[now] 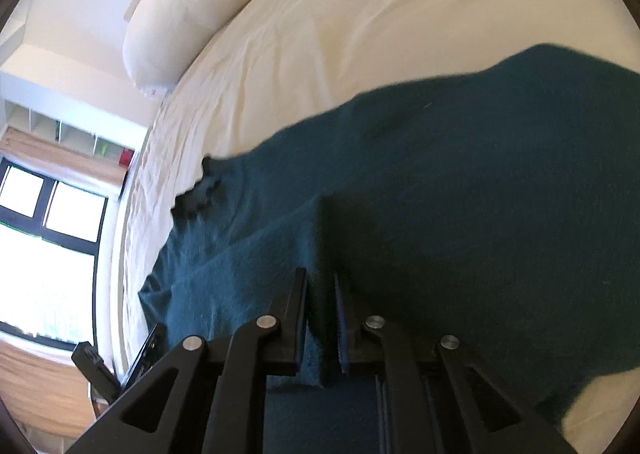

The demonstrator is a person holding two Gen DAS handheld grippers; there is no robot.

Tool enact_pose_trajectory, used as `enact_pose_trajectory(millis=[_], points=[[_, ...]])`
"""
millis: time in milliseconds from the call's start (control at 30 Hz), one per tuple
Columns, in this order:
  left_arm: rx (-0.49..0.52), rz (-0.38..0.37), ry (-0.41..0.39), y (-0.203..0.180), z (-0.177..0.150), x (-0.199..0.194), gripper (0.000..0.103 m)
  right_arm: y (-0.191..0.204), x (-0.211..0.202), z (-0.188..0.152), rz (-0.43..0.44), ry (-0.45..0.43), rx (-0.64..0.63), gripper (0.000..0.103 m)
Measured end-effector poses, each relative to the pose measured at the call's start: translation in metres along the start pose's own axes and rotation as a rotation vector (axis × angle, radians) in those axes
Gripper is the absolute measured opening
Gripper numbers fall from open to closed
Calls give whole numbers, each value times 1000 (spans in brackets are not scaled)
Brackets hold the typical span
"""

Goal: Fold small clothes

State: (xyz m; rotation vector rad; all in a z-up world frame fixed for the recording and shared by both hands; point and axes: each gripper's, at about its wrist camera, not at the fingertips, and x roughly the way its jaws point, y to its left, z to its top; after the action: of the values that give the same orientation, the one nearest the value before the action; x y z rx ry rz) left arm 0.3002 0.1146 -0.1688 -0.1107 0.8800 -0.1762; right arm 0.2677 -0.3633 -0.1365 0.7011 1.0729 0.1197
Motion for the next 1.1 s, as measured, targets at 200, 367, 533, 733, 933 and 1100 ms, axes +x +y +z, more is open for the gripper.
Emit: enact_pose_trajectory(millis=[200, 367, 533, 733, 933, 1100], points=[[-2, 7, -11, -2, -4, -1, 15, 37, -52, -6, -12, -181, -73, 16], [6, 18, -16, -4, -6, 1, 15, 68, -3, -28, 241, -13, -138, 55], [-41, -43, -14, 7, -6, 0, 15, -5, 10, -27, 256, 3, 78, 20], [-106, -69, -8, 11, -3, -14, 17, -130, -140, -47, 157, -388, 289, 68], [-166, -119, -82, -2, -5, -50, 82, -272, -243, -87, 30, -588, 653, 71], [-218, -186, -37, -10, -4, -52, 82, -312, -249, -86, 111, -645, 757, 70]])
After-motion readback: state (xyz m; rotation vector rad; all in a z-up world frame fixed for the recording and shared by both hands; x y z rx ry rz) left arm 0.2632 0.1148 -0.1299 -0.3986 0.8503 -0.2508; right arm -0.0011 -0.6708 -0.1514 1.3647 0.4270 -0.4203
